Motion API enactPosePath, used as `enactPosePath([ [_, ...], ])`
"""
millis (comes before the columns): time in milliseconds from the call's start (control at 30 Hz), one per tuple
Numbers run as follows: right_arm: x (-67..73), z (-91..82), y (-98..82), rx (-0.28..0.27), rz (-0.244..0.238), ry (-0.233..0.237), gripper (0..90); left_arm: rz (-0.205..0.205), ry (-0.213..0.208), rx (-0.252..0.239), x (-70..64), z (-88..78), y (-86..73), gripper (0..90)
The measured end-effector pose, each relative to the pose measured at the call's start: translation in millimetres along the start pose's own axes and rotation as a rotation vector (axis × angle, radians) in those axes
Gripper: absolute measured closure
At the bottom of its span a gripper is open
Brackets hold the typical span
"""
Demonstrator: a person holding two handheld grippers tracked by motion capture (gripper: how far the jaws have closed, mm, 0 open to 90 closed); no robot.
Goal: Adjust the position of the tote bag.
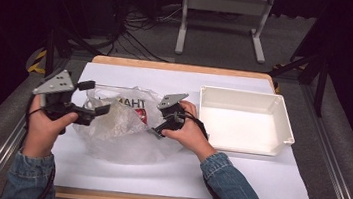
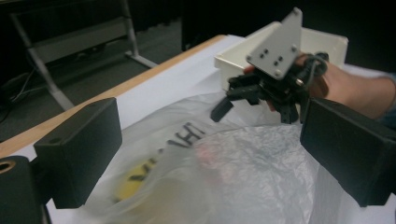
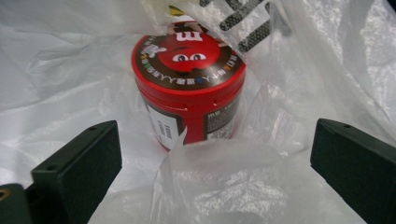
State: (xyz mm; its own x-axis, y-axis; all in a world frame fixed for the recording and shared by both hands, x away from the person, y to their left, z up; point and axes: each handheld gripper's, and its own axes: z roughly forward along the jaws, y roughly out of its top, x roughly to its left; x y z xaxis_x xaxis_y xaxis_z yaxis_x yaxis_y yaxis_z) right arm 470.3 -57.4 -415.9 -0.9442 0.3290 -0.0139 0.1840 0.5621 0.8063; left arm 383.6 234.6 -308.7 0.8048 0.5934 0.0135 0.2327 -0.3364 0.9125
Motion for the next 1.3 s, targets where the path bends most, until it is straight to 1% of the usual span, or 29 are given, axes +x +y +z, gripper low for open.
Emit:
enactPosePath([
  [67, 1.9, -0.3, 1.7, -0.005, -0.002, 0.004, 1.9, 0.021, -0.018, 0.071, -0.2, 18.6, -4.3, 7.4],
  [100, 2.5, -0.6, 2.2, -0.006, -0.003, 0.006, 1.8, 0.02, -0.025, 0.112, 1.2, 27.1, -7.9, 6.9],
  [133, 2.3, -1.0, 2.4, -0.006, -0.011, 0.006, 1.8, 0.023, -0.021, 0.138, 3.0, 32.4, -11.1, 6.1],
  [200, 2.7, -1.9, 2.5, -0.003, -0.008, 0.011, 1.8, 0.029, 0.008, 0.202, 10.6, 43.3, -21.9, 4.4],
  [233, 2.5, -2.2, 2.4, -0.003, -0.009, 0.012, 1.9, 0.02, 0.015, 0.218, 13.4, 45.2, -25.4, 2.1],
  [300, 2.1, -2.6, 2.0, -0.003, -0.009, 0.013, 1.9, -0.032, 0.022, 0.224, 20.8, 48.5, -33.1, 3.2],
  [333, 1.9, -2.4, 1.8, -0.004, -0.009, 0.014, 1.9, -0.061, 0.009, 0.236, 24.1, 50.0, -36.3, 3.2],
  [367, 1.9, -1.9, 1.5, -0.003, -0.006, 0.016, 1.9, -0.089, -0.017, 0.264, 26.8, 52.2, -40.4, 3.6],
  [400, 2.1, -1.1, 1.1, -0.002, -0.003, 0.015, 1.9, -0.1, -0.035, 0.289, 28.0, 54.5, -43.7, 4.9],
  [467, 2.6, 0.4, 0.5, 0.004, -0.003, 0.018, 1.9, -0.119, -0.093, 0.355, 28.8, 58.2, -49.6, 8.7],
  [500, 2.6, 0.4, 0.5, 0.004, -0.003, 0.018, 1.9, -0.119, -0.093, 0.355, 28.8, 58.2, -49.6, 17.2],
  [533, 2.8, 1.0, 0.3, 0.005, 0.0, 0.02, 1.9, -0.12, -0.117, 0.365, 29.0, 58.3, -51.2, 17.2],
  [567, 3.1, 1.6, 0.1, 0.008, 0.002, 0.023, 1.9, -0.12, -0.157, 0.378, 29.8, 56.3, -52.1, 36.6],
  [600, 3.2, 1.8, 0.0, 0.007, 0.003, 0.025, 1.9, -0.12, -0.157, 0.378, 29.8, 56.3, -52.1, 50.5],
  [633, 3.2, 1.8, 0.0, 0.007, 0.003, 0.025, 1.9, -0.105, -0.176, 0.374, 29.8, 53.9, -51.7, 50.5],
  [667, 3.1, 1.8, -0.2, 0.007, 0.003, 0.026, 1.9, -0.096, -0.186, 0.363, 29.3, 51.0, -51.0, 64.7],
  [733, 3.1, 1.2, -0.2, 0.007, 0.002, 0.024, 2.3, -0.079, -0.184, 0.34, 27.8, 42.0, -47.7, 84.9],
  [767, 3.1, 0.4, -0.1, 0.005, 0.003, 0.022, 2.3, -0.073, -0.186, 0.336, 27.1, 38.5, -46.3, 88.8],
  [833, 3.7, -2.8, 0.5, -0.012, 0.01, 0.022, 2.4, -0.051, -0.202, 0.328, 23.3, 29.6, -44.0, 89.9],
  [867, 3.8, -4.2, 0.8, -0.02, 0.015, 0.023, 2.5, -0.035, -0.228, 0.352, 18.1, 22.2, -43.9, 89.9],
  [900, 3.8, -4.2, 0.8, -0.02, 0.015, 0.023, 2.5, -0.035, -0.228, 0.352, 18.1, 22.2, -43.9, 89.9],
  [933, 4.0, -5.2, 0.9, -0.025, 0.018, 0.024, 2.6, -0.022, -0.25, 0.382, 14.3, 17.4, -46.2, 89.9],
  [967, 4.0, -6.7, 1.2, -0.033, 0.021, 0.027, 2.6, -0.013, -0.256, 0.404, 12.6, 15.2, -48.7, 89.9],
  [1067, 5.5, -7.5, 2.2, -0.045, 0.007, 0.031, 2.5, -0.014, -0.272, 0.467, 10.8, 13.6, -58.2, 89.9],
  [1167, 6.4, -6.1, 2.0, -0.041, 0.002, 0.035, 2.5, -0.023, -0.32, 0.564, 10.4, 19.3, -73.0, 89.9],
  [1200, 6.5, -5.1, 1.6, -0.035, -0.003, 0.036, 2.5, -0.019, -0.326, 0.607, 10.3, 22.0, -78.3, 89.8],
  [1233, 6.5, -4.0, 1.2, -0.029, -0.005, 0.037, 2.5, -0.029, -0.331, 0.652, 10.0, 24.4, -83.8, 89.8],
  [1267, 6.2, -1.4, -0.3, -0.012, -0.001, 0.034, 2.4, -0.046, -0.343, 0.734, 11.6, 28.3, -93.2, 89.6],
  [1300, 6.0, -0.2, -1.0, -0.006, 0.0, 0.035, 2.4, -0.046, -0.341, 0.796, 12.8, 30.2, -98.7, 89.0],
])
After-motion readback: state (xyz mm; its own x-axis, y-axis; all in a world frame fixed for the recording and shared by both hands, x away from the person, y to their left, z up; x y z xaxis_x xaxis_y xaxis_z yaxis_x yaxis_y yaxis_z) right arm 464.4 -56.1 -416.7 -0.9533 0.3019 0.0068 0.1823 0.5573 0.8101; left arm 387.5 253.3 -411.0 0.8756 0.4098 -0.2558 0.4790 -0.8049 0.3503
